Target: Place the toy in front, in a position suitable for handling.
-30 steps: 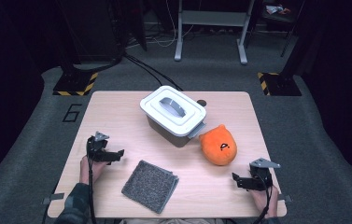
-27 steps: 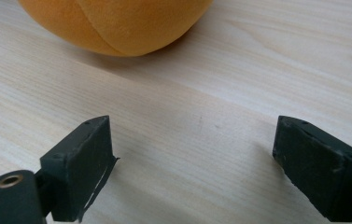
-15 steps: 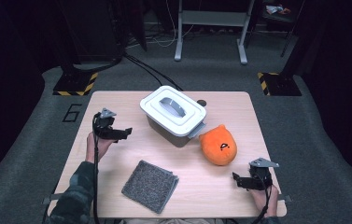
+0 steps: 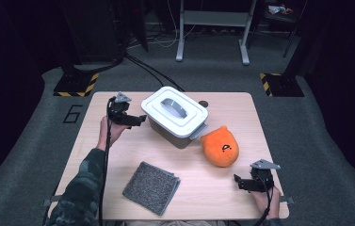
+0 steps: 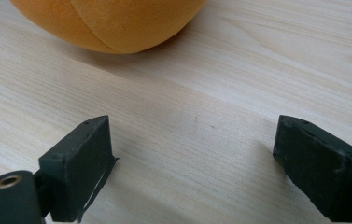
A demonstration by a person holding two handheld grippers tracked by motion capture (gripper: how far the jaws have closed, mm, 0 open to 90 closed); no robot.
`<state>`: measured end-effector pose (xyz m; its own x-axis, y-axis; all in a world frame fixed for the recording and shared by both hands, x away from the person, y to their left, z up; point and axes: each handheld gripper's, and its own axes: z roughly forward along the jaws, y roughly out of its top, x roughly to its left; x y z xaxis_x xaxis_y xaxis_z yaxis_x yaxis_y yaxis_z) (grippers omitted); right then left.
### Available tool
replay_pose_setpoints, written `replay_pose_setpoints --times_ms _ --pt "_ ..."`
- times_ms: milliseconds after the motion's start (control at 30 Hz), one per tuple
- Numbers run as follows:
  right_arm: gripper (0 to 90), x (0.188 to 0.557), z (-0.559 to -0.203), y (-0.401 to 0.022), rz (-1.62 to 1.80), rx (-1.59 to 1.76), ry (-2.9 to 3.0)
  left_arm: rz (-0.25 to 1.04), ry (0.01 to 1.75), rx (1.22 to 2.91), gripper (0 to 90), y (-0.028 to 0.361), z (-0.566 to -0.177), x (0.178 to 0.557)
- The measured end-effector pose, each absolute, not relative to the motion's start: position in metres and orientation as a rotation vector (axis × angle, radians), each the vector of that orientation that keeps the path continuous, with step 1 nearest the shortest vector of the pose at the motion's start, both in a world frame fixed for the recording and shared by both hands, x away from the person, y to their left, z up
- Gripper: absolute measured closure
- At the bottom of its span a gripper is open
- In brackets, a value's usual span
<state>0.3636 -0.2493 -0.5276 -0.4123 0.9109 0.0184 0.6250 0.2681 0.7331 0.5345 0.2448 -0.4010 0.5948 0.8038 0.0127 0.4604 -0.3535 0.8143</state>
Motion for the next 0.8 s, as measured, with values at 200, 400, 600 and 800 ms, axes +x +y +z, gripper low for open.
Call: replay_pose_setpoints --times_ms 200,400,600,800 --pt "10.9 0.364 -0.528 -0.249 0.950 1.390 2.135 0.507 0.939 2.009 4.8 0.224 -0.394 0.542" --pt "11.2 0.363 -0.527 -0.249 0.954 1.409 2.131 0.517 0.946 2.037 5.8 0.214 -0.393 0.557" --pt "11.7 0.363 -0.528 -0.250 0.957 1.393 2.133 0.538 0.984 2.008 10.4 0.219 -0.396 0.572" --pt "12.3 0.363 -0.528 -0.250 0.956 1.395 2.129 0.520 1.031 2.014 19.2 0.225 -0.404 0.585"
